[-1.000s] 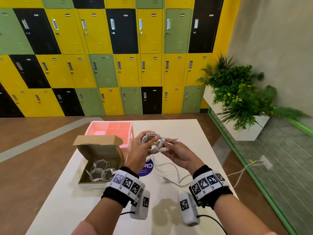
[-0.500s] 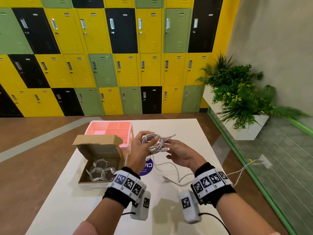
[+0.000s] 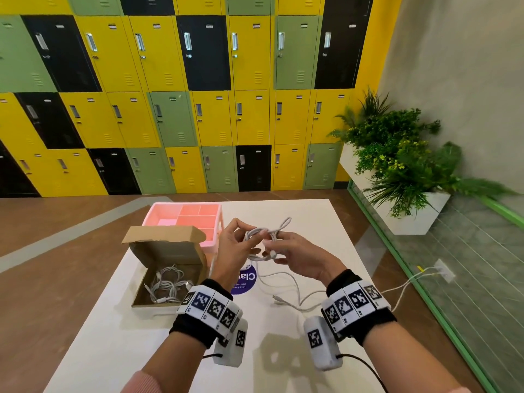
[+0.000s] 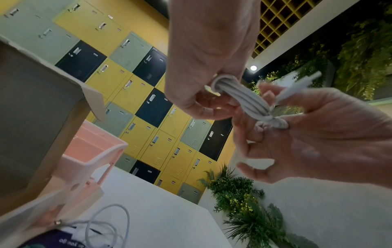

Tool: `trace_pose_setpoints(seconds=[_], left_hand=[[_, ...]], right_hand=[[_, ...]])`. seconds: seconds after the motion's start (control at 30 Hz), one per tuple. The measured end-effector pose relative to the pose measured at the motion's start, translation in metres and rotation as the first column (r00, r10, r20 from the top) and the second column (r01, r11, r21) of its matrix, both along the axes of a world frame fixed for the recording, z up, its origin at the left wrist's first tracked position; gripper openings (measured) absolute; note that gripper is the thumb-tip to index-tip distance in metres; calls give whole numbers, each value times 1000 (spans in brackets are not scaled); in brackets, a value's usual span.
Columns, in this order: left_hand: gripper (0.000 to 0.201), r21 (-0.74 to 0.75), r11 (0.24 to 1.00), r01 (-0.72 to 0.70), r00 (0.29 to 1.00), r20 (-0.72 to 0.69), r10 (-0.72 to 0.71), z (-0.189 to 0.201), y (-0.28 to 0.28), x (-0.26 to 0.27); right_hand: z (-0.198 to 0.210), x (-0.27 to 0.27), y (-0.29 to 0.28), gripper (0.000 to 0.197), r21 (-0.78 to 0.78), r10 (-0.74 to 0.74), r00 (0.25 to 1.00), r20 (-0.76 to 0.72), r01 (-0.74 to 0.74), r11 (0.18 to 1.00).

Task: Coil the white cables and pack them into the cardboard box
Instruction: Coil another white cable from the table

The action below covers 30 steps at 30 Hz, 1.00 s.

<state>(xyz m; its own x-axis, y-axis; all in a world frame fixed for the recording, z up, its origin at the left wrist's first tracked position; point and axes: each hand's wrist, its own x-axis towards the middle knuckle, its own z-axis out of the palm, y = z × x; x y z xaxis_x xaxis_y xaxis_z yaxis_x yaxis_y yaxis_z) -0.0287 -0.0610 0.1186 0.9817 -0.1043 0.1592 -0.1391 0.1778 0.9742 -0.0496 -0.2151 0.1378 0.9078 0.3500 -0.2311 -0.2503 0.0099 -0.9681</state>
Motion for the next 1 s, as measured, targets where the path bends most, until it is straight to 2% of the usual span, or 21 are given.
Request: trace_pose_setpoints(seconds=[0.1, 0.2, 0.3, 0.37, 0.43, 0.53, 0.63, 0.7, 0.8, 1.0], left_hand=[[32, 92, 996, -18, 999, 38, 14, -1, 3, 2], [25, 144, 988, -54, 995, 85, 42, -3, 4, 3], [22, 207, 968, -138, 984, 142, 110, -4, 2, 3], [20, 258, 941, -217, 963, 212, 164, -5, -1, 5], [16, 314, 906, -285, 941, 272, 202, -8, -2, 8], [14, 361, 860, -360, 911, 334, 241, -11, 1, 13], [12, 377, 805, -458, 862, 411, 298, -15, 7, 19], [12, 401, 770, -496, 844, 433, 318, -17, 10, 24], [13, 419, 747, -516, 842, 408, 353, -21, 13, 30], [17, 414, 738, -533, 842, 340, 418, -21, 20, 34]], right_hand=[[-1, 4, -1, 23, -120, -5, 1000, 28, 8, 993], [4, 3, -1, 31, -234, -19, 997, 72, 35, 972], [7, 3, 4, 39, -267, -112, 986, 127, 142, 953], [9, 4, 6, 52, -305, -203, 968, 147, 239, 922], [11, 6, 6, 66, -369, -279, 951, 130, 308, 877], [17, 9, 3, 76, -428, -282, 957, 67, 283, 858], [24, 6, -3, 71, -355, -154, 988, -12, 140, 924], [26, 4, -7, 58, -313, -7, 1000, -11, 3, 950], [25, 2, -8, 37, -412, 224, 973, 58, -181, 893], [33, -4, -9, 20, -541, 445, 886, 130, -312, 781]])
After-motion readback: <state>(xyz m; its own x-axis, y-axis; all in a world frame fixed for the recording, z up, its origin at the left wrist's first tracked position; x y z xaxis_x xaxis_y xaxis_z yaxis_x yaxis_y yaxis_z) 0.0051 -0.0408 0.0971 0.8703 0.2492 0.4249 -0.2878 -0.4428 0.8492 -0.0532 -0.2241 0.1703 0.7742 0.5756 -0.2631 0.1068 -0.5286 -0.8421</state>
